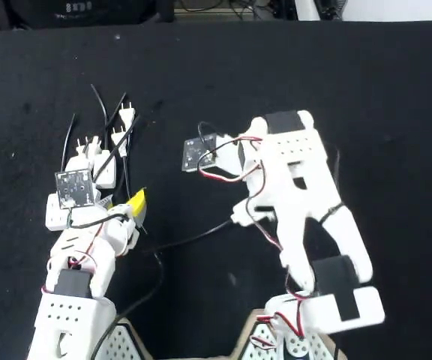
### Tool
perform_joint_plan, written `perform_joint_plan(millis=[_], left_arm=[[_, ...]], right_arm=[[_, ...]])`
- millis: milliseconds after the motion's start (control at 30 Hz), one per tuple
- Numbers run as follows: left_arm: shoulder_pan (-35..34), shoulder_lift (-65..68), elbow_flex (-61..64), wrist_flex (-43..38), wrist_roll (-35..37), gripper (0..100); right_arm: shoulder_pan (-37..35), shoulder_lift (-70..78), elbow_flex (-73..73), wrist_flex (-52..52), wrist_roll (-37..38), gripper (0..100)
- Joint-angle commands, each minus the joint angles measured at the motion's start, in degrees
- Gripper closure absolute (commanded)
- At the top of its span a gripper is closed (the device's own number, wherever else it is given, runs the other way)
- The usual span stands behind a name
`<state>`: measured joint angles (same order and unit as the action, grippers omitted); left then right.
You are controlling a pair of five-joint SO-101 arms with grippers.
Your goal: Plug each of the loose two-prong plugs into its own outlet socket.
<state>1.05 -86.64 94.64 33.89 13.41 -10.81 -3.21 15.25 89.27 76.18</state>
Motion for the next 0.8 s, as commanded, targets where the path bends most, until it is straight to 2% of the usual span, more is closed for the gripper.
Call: perform_joint_plan(millis=[0, 67, 133, 233, 267, 333, 567, 767], left_arm=[[-0.40, -0.53, -2.24, 0.00, -0.09, 78], [-0.40, -0.53, -2.24, 0.09, -0.09, 78], [-0.40, -0.53, -2.15, 0.09, -0.09, 78], [-0.40, -0.53, -2.15, 0.09, -0.09, 78], [-0.40, -0.53, -2.15, 0.09, -0.09, 78], [-0.22, -0.53, -2.15, 0.09, -0.09, 78], [-0.31, -0.53, -2.15, 0.09, -0.09, 78], [-0.31, -0.53, -2.15, 0.09, -0.09, 78]], right_arm=[[-0.26, -6.90, -8.66, -1.76, -6.42, 65.8], [1.93, -8.22, -11.82, -2.20, -8.26, 65.8], [4.92, -8.75, -13.41, 0.18, -6.24, 65.8], [8.26, -8.57, -9.71, 11.34, 7.38, 65.8], [8.44, -9.19, -6.02, 11.96, 11.08, 65.9], [8.00, -10.51, 2.51, 10.55, 12.84, 65.9], [0.79, -16.04, 25.10, -10.99, 10.99, 65.9], [-4.13, -16.22, 34.68, -20.31, 10.55, 66.0]])
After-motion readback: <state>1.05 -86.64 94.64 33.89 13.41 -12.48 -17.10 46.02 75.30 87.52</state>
